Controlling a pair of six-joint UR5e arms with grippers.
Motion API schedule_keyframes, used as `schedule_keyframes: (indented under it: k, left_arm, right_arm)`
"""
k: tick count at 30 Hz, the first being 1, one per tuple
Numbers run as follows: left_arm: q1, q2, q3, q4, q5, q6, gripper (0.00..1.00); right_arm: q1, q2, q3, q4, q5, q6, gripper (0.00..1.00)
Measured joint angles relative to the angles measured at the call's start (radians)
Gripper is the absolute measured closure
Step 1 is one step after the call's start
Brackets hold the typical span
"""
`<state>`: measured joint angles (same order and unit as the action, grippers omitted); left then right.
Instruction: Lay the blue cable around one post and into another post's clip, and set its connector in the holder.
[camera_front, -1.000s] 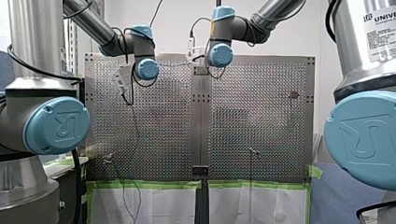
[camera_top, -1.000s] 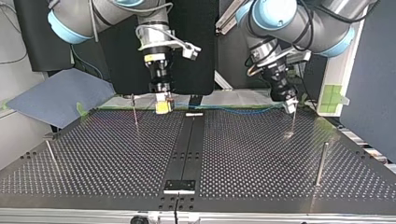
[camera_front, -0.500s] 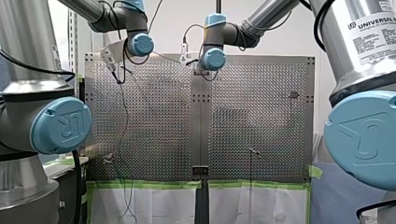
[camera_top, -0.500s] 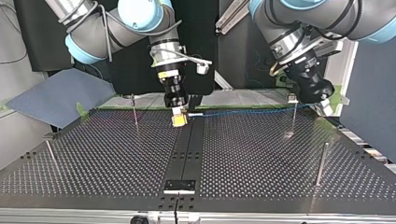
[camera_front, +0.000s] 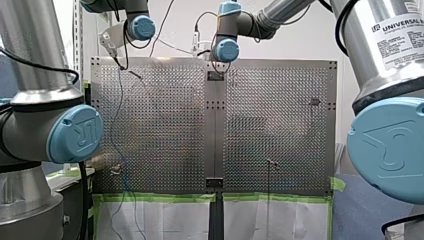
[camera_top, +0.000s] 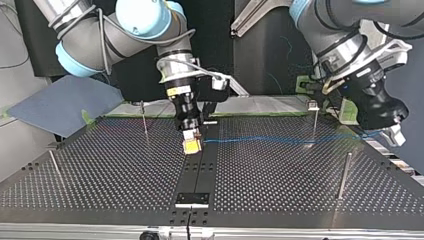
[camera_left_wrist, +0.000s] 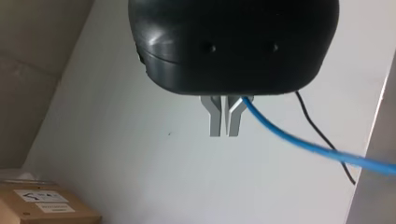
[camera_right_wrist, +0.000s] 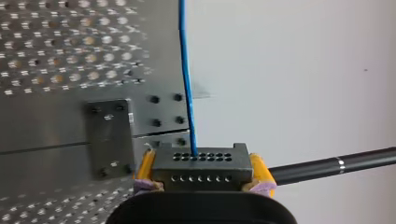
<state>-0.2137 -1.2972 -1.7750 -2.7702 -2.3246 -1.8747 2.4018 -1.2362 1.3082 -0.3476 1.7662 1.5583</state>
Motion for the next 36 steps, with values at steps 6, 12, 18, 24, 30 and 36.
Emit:
schedule_keyframes:
  k: [6,12,18,24,30,36]
  left_arm:
    - [0.049,-0.047,0.017,-0.001,0.049,-0.049,0.91]
    - [0.104,-0.086,0.018,0.001,0.103,-0.104,0.91]
    - [0.156,-0.119,0.019,0.004,0.156,-0.156,0.91]
    - [0.209,-0.167,0.025,0.04,0.209,-0.209,0.91]
    - [0.262,-0.19,0.031,0.076,0.262,-0.262,0.91]
    - [0.315,-0.2,0.031,0.086,0.315,-0.315,0.91]
  right_arm:
    - [0.002,0.002,-0.052,-0.005,-0.015,-0.007,1.0]
    - [0.007,0.005,-0.069,-0.015,-0.037,-0.013,1.0]
    - [0.011,0.012,-0.073,-0.031,-0.054,-0.015,1.0]
    - [0.017,0.036,-0.092,-0.031,-0.064,-0.023,1.0]
    - [0.02,0.064,-0.116,-0.033,-0.067,-0.026,1.0]
    - [0.028,0.099,-0.153,-0.022,-0.07,-0.031,1.0]
